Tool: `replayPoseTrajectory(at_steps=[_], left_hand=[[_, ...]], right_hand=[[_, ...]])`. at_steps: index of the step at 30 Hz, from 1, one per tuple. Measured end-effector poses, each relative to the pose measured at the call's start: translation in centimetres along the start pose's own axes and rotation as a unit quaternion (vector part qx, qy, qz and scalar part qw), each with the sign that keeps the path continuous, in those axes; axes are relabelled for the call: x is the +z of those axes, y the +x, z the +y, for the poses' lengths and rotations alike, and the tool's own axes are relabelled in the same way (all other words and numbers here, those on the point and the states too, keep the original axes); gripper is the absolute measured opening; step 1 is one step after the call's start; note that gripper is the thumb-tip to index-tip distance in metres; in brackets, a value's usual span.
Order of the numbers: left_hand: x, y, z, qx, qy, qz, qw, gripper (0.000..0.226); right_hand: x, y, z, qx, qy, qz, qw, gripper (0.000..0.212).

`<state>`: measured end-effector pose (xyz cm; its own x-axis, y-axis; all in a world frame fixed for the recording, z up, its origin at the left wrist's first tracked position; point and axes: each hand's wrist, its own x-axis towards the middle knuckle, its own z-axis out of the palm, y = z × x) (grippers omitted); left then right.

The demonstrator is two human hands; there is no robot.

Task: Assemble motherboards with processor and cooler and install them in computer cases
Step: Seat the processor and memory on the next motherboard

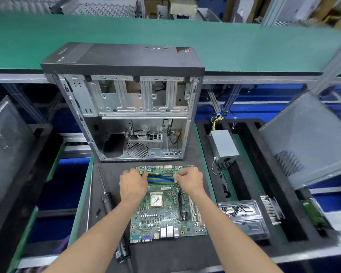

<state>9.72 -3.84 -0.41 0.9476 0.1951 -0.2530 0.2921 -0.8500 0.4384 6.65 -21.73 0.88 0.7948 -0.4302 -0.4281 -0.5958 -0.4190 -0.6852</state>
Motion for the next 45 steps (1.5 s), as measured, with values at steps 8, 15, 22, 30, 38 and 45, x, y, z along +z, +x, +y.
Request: replayPoseTrajectory(at_steps=[8, 15, 22, 30, 38, 45], left_hand=[[2.3, -2.1, 3.9, 0.121, 0.088, 0.027, 0.988, 0.053], [6.4, -3.5, 9.5, 0.357, 0.069, -0.114, 0.924, 0.044], [9.9, -5.1, 14.0, 0.456, 0.134, -0.218, 0.853, 0.046], [14.4, -7.7, 19.3, 0.47, 0.147, -0.284, 0.823, 0.045], [16.8, -8.1, 21.0, 0.435, 0.113, -0.32, 0.834, 0.042], [17.1, -7.6, 21.1, 0.421, 0.119, -0.318, 0.841, 0.04]], right_hand=[[-5.4, -0.6, 4.1, 0.022, 0.05, 0.052, 0.997, 0.02], [-9.6, -0.1, 9.1, 0.046, -0.023, 0.122, 0.991, 0.025], [-15.8, 0.3, 15.0, 0.117, -0.142, 0.221, 0.958, 0.036], [-20.3, 1.0, 20.9, 0.169, -0.157, 0.111, 0.967, 0.05], [-21.1, 2.1, 24.9, 0.144, -0.042, 0.068, 0.986, 0.063], [-20.4, 2.7, 25.1, 0.121, -0.121, 0.106, 0.98, 0.045]])
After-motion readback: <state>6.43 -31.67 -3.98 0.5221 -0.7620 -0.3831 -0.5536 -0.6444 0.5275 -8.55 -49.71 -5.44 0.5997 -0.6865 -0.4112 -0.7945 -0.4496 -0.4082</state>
